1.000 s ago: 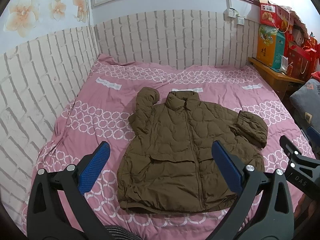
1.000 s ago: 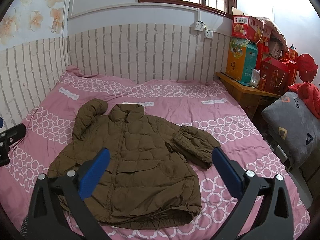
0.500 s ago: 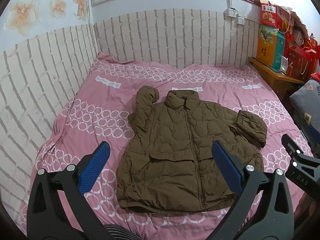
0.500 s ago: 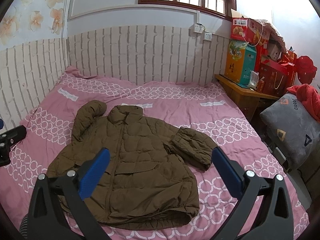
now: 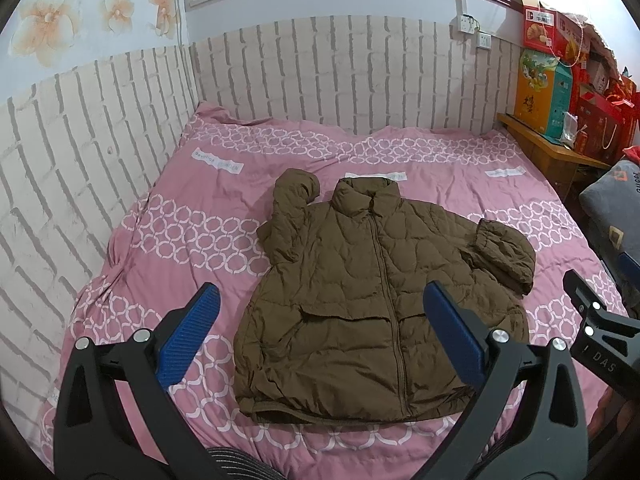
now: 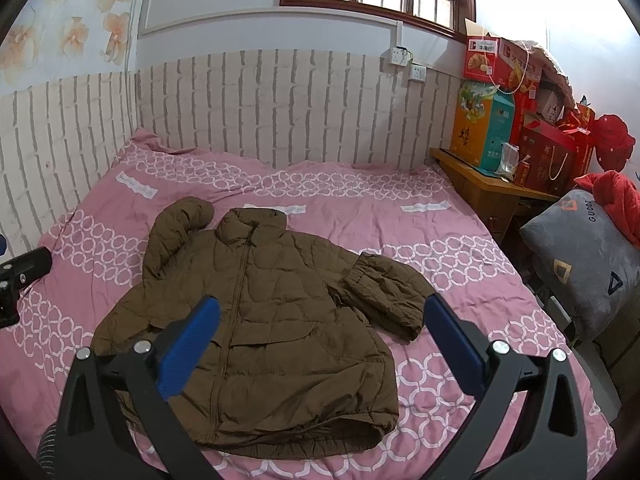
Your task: Fold large clothes
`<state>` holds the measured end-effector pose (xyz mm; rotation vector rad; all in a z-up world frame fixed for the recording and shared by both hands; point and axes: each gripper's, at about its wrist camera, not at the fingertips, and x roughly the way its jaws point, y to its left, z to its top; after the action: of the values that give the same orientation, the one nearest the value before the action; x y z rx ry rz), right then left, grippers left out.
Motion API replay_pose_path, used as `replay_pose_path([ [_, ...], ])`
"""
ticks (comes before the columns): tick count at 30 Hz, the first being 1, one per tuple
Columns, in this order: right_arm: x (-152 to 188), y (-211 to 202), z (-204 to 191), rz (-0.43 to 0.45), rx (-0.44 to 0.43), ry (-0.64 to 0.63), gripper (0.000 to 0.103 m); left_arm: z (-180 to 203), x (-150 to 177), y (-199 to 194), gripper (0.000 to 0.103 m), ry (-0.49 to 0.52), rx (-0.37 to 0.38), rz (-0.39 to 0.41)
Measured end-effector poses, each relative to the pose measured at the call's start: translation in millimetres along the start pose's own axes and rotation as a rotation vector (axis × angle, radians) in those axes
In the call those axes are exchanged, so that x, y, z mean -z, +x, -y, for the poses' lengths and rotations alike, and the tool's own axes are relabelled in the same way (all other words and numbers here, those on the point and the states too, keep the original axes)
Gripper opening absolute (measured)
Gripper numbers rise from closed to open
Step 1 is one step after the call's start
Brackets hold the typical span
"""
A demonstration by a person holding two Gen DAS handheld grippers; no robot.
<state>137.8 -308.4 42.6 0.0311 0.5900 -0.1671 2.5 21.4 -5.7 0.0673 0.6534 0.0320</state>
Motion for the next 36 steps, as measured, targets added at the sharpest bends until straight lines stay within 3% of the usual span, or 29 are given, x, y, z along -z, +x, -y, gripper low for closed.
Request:
replay_pose_path([
  [21,4.3,20.2,0.9,0.006,-0.009,-0.004,0.102,-4.1,-4.6,13.0,0.100,0.012,-0.032,0.007],
  [29,6.2,59.3,-1.7,0.033,-0.036,0.002,0.102,-10.5,-6.7,58.2,0.100,-0.011,-0.037,0.004],
  [36,-0.5,102.3,-4.7,-0.004,-0.037,-0.027,0.102,-18.8,-24.2,108.9,0.100,0.002,-0.051,-0.025],
])
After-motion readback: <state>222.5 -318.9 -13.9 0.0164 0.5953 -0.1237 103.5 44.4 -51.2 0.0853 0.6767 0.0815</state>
